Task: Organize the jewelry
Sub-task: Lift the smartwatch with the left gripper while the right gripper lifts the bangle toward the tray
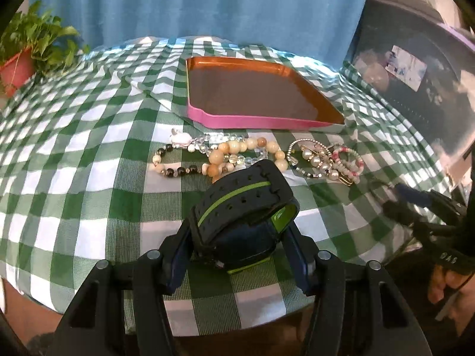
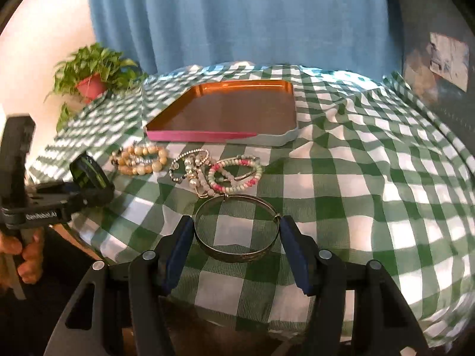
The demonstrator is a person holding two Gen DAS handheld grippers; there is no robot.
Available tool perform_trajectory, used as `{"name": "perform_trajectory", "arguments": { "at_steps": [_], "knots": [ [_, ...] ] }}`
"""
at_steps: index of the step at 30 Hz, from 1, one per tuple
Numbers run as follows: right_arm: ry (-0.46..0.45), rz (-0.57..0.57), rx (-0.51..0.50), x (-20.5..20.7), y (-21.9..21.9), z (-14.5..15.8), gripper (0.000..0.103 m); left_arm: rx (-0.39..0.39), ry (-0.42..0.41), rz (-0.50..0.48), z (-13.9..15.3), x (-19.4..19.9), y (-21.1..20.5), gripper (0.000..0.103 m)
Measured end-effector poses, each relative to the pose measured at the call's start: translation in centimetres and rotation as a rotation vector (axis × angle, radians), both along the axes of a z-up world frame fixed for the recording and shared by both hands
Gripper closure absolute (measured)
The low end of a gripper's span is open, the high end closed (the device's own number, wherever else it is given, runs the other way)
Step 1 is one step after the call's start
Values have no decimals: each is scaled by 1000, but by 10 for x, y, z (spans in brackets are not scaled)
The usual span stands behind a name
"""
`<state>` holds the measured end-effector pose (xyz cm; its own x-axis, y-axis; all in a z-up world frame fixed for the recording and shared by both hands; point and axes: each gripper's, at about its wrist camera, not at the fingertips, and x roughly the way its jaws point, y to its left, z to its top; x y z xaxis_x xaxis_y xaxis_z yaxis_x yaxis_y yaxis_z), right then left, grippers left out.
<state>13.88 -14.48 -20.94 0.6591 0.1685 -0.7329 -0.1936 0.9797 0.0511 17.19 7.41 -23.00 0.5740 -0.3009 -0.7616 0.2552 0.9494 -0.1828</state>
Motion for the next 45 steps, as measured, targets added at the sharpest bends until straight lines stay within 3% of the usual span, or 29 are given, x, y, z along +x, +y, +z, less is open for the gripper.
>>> {"name": "perform_trajectory", "arguments": {
  "at_steps": [4,7,15,40,45],
  "knots": [
    [10,-25,-31,9,2,-8,44,58,-34,3,-3,0,-9,42],
    [8,-26,-41,13,5,-11,39,39,-36,8,-3,3,-8,42],
    [1,-50,-62,10,4,-14,46,86,-58,-9,-5,4,-18,45],
    [-23,-169,-42,-7,0,-9,46,119,-77,5,-5,-23,-41,45],
    [-73,-168,-27,-20,0,1,46,135,-84,-1,-2,-37,-49,45]
  ]
}}
